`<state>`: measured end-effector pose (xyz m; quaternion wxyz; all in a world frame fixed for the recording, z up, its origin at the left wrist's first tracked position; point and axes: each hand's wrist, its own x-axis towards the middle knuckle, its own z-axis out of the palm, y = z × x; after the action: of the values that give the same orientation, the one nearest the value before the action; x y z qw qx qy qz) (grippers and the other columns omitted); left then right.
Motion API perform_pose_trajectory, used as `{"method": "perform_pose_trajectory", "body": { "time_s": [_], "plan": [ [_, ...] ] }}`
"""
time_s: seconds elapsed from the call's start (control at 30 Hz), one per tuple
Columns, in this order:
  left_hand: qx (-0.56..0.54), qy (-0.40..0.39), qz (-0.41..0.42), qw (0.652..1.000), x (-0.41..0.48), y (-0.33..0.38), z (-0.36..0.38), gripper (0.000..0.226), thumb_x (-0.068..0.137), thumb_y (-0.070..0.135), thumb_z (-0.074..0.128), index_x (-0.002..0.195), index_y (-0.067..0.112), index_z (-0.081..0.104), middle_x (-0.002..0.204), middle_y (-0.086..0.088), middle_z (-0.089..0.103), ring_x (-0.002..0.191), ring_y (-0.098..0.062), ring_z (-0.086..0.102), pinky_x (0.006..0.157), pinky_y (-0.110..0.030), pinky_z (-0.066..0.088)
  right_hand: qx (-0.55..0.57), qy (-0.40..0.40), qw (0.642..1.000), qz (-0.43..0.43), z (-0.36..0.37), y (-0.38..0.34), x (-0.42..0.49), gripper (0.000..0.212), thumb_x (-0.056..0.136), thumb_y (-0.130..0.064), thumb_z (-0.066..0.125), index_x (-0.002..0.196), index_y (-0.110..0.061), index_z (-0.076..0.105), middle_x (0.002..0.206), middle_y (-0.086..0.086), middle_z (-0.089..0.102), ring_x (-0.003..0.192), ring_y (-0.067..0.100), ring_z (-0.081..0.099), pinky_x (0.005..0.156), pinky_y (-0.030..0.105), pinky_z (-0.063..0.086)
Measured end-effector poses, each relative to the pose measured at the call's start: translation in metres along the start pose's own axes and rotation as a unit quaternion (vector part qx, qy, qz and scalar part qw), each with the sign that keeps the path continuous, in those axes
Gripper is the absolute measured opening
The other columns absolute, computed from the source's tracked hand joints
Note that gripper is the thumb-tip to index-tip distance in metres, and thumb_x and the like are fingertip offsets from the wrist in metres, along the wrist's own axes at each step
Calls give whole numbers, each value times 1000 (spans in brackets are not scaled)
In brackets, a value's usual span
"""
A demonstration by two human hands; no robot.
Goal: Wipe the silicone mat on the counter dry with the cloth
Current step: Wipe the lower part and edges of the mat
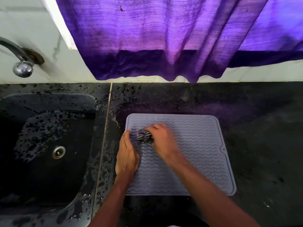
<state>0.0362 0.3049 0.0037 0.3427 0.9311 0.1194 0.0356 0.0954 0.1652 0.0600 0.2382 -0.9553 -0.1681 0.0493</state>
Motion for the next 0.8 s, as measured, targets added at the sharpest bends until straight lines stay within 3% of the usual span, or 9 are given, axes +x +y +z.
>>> {"method": "perform_pose_trajectory", "body": {
  "time_s": [0.07, 0.23, 0.53, 0.67, 0.8],
  "plan": [
    [2, -8, 1, 1000, 0, -2, 1, 71, 87, -5, 52, 153, 2, 27, 153, -19, 40, 136, -36, 46, 104, -44, 46, -36, -36, 999, -6, 20, -18, 0, 47, 86, -4, 59, 129, -22, 55, 125, 2, 59, 117, 26, 48, 98, 45, 44],
    [-10, -16, -4, 1000, 1, -5, 1, 76, 87, -5, 50, 156, 5, 21, 157, -16, 35, 137, -34, 45, 101, -45, 48, -70, -22, 997, 3, 21, 1, -11, 49, 87, -4, 51, 131, -23, 52, 127, 0, 58, 118, 27, 47, 94, 46, 44],
    [-26, 1, -13, 1000, 1, -2, 0, 66, 94, -3, 38, 157, 7, 22, 161, -12, 32, 142, -31, 40, 107, -40, 41, -106, -10, 990, 89, -40, 102, -46, 57, 75, 9, 63, 122, -23, 62, 120, 0, 66, 116, 27, 56, 97, 43, 47],
    [-24, 4, -13, 1000, -1, 0, -1, 65, 94, -3, 37, 157, 6, 22, 161, -12, 31, 143, -31, 40, 107, -41, 41, -87, -3, 984, 154, -74, 148, -69, 47, 74, -1, 64, 111, -30, 66, 111, -5, 70, 105, 22, 61, 86, 36, 53],
    [-19, 5, -5, 1000, 0, -2, 1, 68, 91, -6, 39, 156, 4, 22, 161, -14, 32, 142, -33, 40, 106, -42, 43, -120, -8, 963, 239, -104, 187, -86, 44, 73, -3, 66, 107, -30, 65, 104, 0, 71, 96, 29, 65, 74, 43, 56]
  ]
}}
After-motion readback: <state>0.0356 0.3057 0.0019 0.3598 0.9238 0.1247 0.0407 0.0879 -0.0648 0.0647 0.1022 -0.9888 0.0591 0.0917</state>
